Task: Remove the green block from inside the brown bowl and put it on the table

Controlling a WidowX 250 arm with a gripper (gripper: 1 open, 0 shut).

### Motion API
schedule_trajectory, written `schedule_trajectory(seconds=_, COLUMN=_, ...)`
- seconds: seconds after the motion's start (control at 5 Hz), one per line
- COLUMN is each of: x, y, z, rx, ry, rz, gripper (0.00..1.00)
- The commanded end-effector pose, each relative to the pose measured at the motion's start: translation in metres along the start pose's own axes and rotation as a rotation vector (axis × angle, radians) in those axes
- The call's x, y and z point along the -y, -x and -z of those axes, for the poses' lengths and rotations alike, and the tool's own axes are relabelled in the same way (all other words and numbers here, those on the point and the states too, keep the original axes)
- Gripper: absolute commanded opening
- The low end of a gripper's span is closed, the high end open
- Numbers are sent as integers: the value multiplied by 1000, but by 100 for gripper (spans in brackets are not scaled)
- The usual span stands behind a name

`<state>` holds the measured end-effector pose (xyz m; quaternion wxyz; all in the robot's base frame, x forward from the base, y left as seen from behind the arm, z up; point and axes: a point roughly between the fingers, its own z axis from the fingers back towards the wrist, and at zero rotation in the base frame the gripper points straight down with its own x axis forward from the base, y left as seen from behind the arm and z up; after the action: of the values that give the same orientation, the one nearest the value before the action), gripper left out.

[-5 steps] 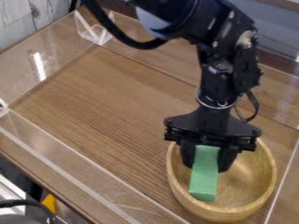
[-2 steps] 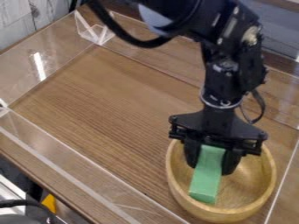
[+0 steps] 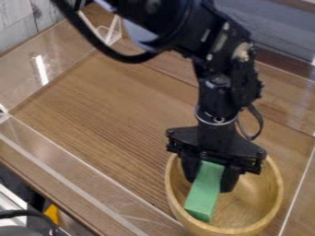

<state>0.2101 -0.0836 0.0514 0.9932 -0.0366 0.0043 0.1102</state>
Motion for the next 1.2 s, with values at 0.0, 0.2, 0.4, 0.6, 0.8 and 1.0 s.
schedule_trajectory(seconds=0.0, x=-6, y=2, z=-7, rx=29, ry=17, rz=19, gripper=0)
schedule_trajectory(seconds=0.2, x=-8, y=3, z=-7, rx=29, ry=15, rz=7, gripper=0)
schedule_trajectory(seconds=0.4, x=-10, y=4, z=-10, rx=30, ry=16, rz=-8, gripper=0)
schedule_trajectory(seconds=0.6, x=-15, y=-1, z=-10, rx=32, ry=16, rz=-38, gripper=0)
schedule_trajectory(seconds=0.8, x=-21, y=-5, z=-10, rx=33, ry=15, rz=-67, gripper=0)
schedule_trajectory(seconds=1.0, x=-27, y=-7, z=-4, rx=33, ry=13, rz=-45, gripper=0)
